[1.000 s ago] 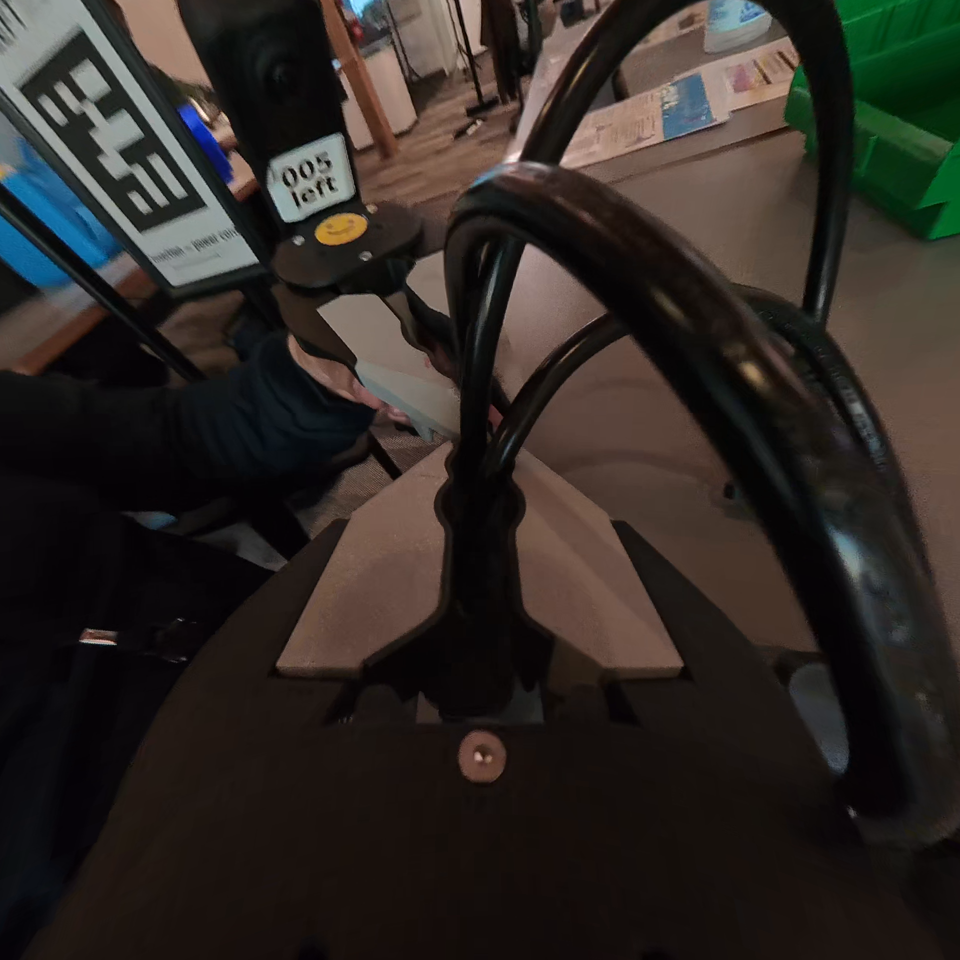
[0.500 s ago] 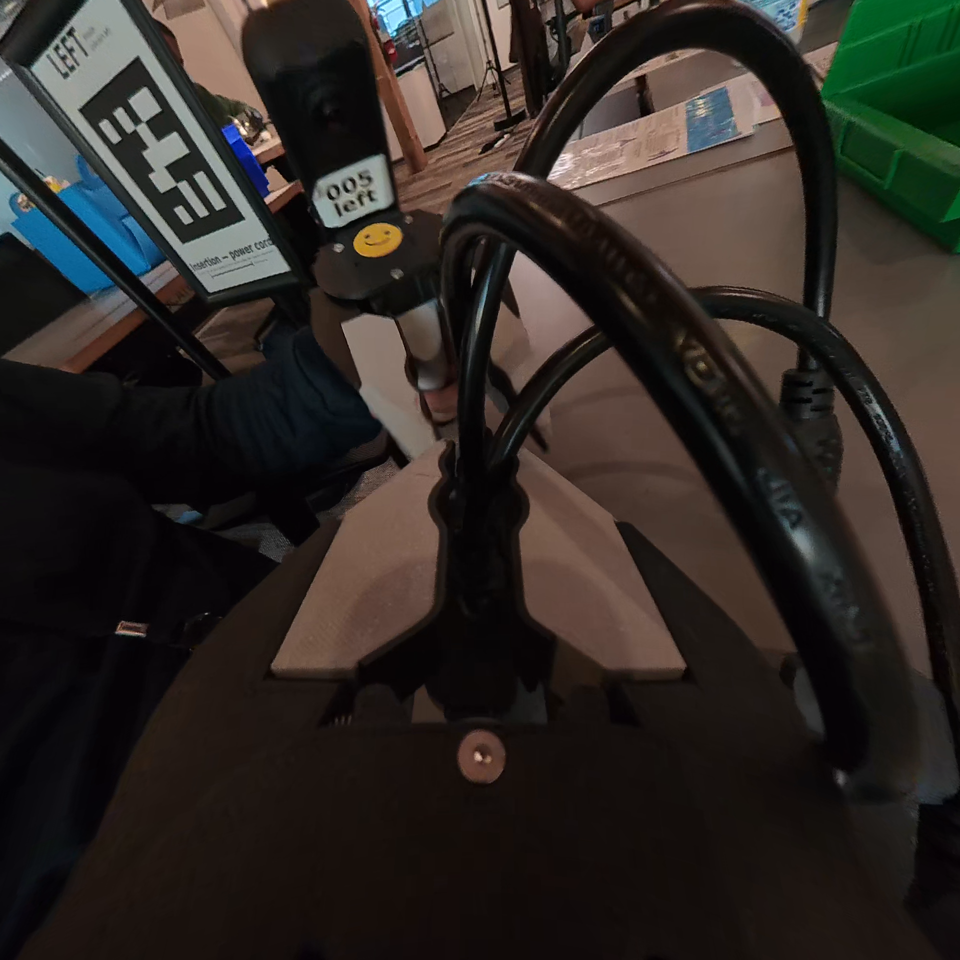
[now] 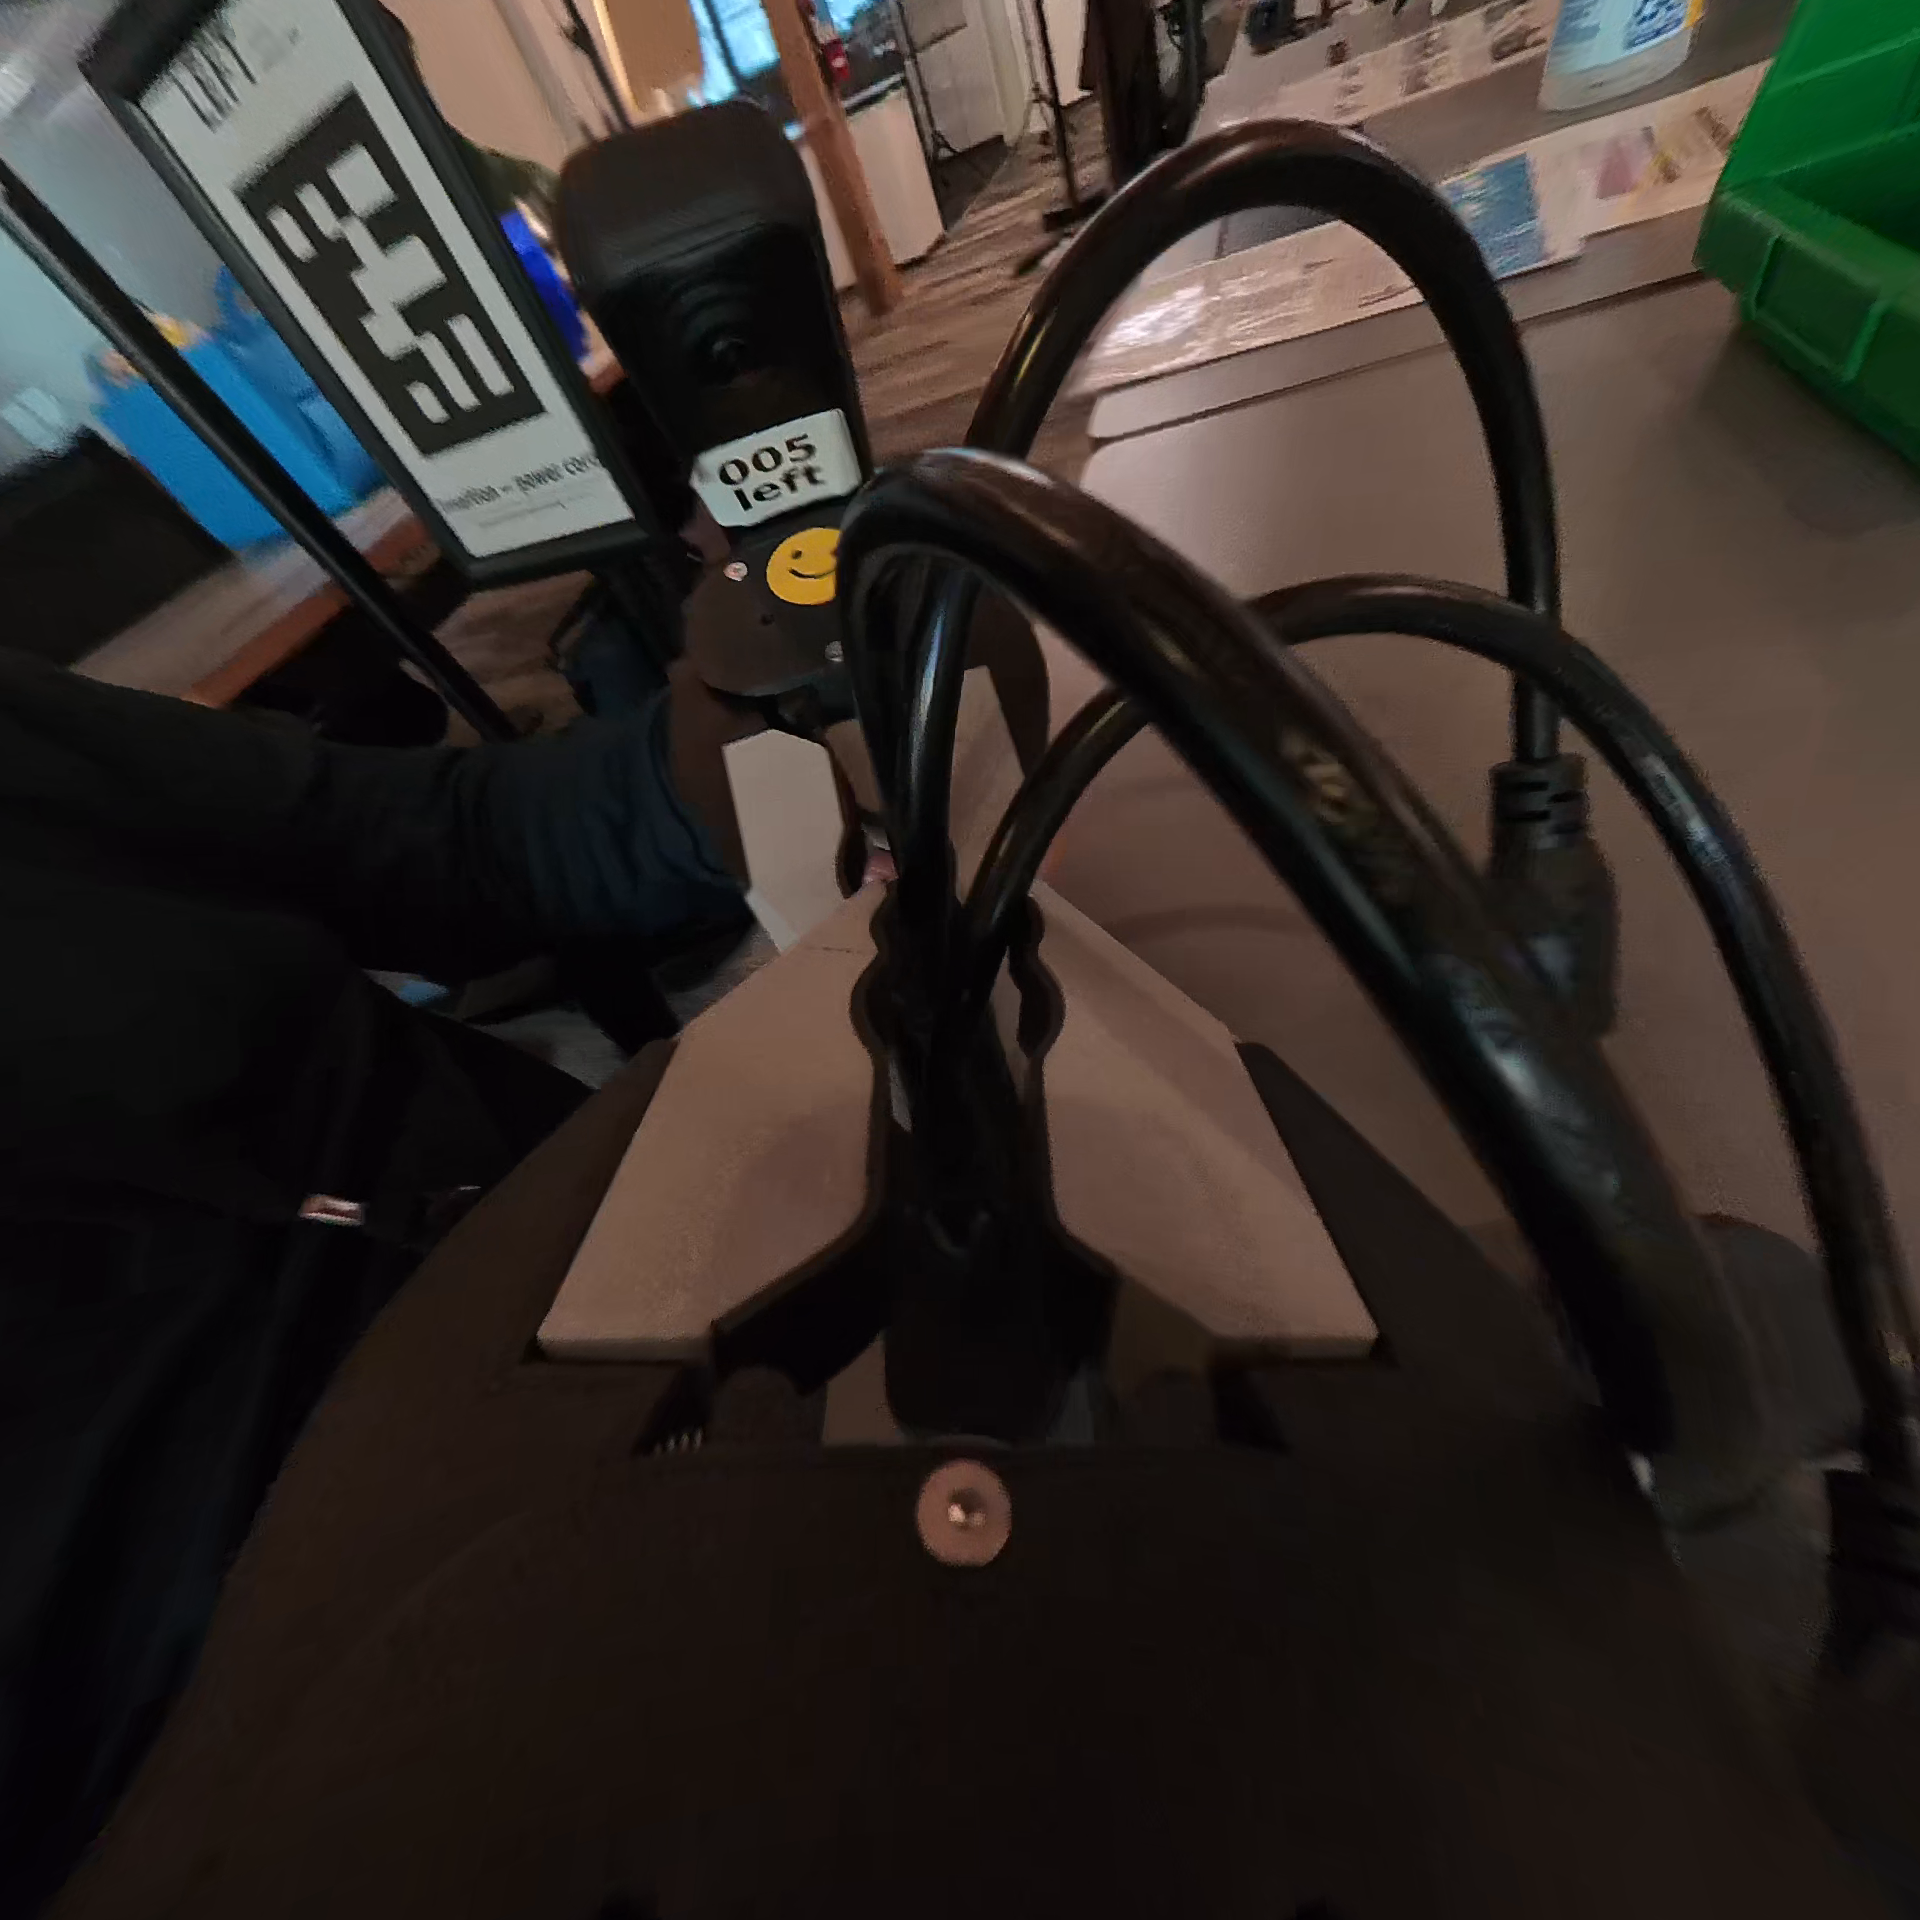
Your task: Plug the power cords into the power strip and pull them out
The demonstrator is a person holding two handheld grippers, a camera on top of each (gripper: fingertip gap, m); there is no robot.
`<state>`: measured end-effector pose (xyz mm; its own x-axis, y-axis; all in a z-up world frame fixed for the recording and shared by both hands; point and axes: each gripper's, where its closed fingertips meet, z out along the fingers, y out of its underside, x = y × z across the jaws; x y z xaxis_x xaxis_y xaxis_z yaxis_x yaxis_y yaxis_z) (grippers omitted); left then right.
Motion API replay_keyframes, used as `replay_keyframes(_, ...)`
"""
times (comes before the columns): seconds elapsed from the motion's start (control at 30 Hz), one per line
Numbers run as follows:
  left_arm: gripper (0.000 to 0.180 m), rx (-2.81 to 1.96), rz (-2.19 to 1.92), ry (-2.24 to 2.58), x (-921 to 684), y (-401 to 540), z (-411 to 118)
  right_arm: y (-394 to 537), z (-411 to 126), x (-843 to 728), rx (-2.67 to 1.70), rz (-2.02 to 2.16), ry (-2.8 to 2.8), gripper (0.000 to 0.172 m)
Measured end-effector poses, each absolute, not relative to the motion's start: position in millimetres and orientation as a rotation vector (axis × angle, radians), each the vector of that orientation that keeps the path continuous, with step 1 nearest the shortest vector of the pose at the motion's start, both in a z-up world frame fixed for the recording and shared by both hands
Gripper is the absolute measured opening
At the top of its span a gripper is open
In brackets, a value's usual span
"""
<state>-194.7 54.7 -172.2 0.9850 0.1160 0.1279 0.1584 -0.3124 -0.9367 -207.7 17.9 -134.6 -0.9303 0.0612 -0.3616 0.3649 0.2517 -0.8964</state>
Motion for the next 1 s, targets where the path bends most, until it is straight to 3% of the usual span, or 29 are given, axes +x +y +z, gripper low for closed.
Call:
replay_keyframes(0.07,0.016,-1.894,-0.021,-0.196,-195,56,-172,17,-131,-204,0.406,-1.707,2.143,0.007)
replay_keyframes(0.67,0.017,-1.892,0.151,-0.281,-214,49,-167,14,-120,-225,0.615,-1.852,1.657,0.005)
replay_keyframes(1.0,0.015,-1.898,0.113,-0.297,-218,47,-174,18,-135,-224,0.537,-1.791,2.223,0.014)
